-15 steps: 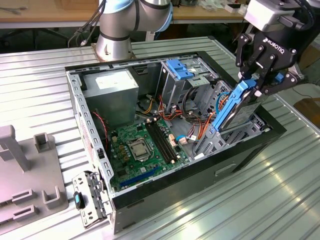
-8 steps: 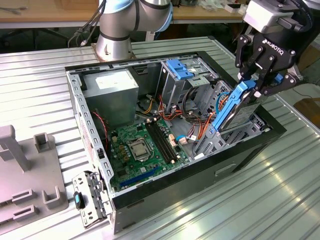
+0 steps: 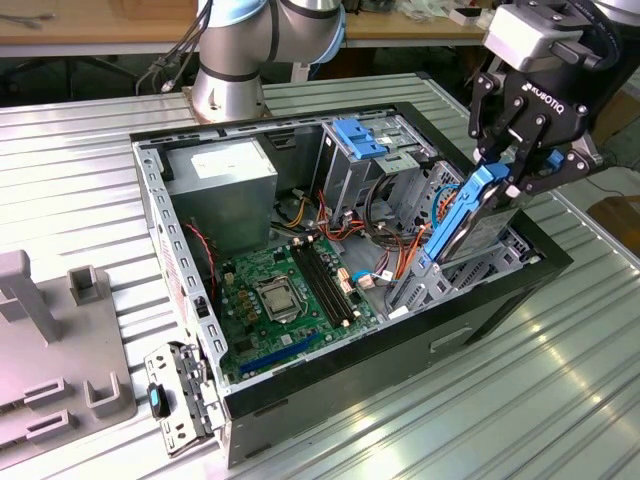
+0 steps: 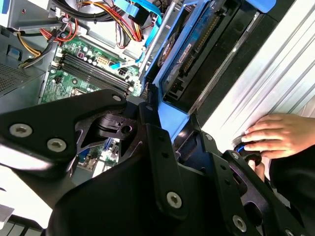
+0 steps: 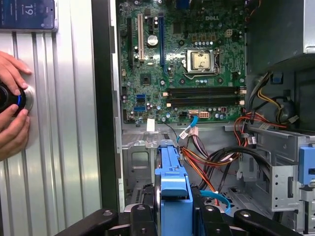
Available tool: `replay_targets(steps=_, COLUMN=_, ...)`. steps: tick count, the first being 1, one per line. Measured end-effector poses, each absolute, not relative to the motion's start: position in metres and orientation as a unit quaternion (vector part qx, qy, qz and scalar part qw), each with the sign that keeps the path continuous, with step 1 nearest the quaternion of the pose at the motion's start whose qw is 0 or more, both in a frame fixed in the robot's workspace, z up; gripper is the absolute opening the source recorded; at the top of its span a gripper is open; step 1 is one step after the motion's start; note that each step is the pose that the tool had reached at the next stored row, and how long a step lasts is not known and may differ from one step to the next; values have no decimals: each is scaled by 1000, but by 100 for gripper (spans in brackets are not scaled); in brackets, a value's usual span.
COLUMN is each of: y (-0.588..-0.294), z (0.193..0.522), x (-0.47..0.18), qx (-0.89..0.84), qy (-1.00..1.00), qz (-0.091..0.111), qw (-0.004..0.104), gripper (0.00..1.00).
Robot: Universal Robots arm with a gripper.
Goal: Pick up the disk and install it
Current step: 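Insert the disk into the insertion slot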
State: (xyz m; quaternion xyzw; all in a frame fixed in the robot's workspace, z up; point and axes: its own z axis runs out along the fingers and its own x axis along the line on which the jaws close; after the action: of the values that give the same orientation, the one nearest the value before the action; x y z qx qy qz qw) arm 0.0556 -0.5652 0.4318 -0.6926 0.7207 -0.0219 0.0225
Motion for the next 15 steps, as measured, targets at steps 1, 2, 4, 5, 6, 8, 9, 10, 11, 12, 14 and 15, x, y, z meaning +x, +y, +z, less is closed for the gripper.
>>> replay_targets(steps=1, y=-565, z=431, x=56, qx=-693, qy=721, qz=-22, qw=22, gripper=37)
replay_targets(steps=2, y=-565, z=431, x=56, qx=-693, qy=721, qz=-22, qw=23, gripper=37)
replay_targets(steps=4, y=-565, z=430, x=56, qx=-693, qy=721, qz=-22, qw=23, gripper=37)
replay_targets(steps=5, y=-565, z=430, x=56, qx=-693, qy=721, qz=-22, qw=23, gripper=37)
replay_targets(steps=6, y=-565, z=430, x=56, qx=-693, qy=721, qz=-22, qw=22, gripper=37)
replay_targets(steps=8, y=-565, z=429, x=56, qx=-693, qy=721, qz=-22, qw=22, gripper=37)
replay_targets(steps=9, y=-565, z=429, x=56, qx=-693, qy=721, qz=-22, qw=23, gripper=37)
replay_targets(steps=10, y=-565, z=429, x=56, qx=-693, qy=721, qz=-22, qw=23, gripper=37)
replay_targets(steps=11, y=-565, z=429, x=56, qx=-693, qy=721, qz=-22, qw=23, gripper=37)
replay_targets(steps=12, y=-565, z=428, x=56, qx=-693, qy=721, qz=-22, qw=23, gripper=37)
replay_targets(steps=14, y=-565, z=428, x=56, qx=-693, qy=721, qz=-22, qw=23, gripper=37)
replay_targets(steps=15, y=-565, z=428, x=56, qx=-693, qy=721, qz=-22, qw=22, gripper=37)
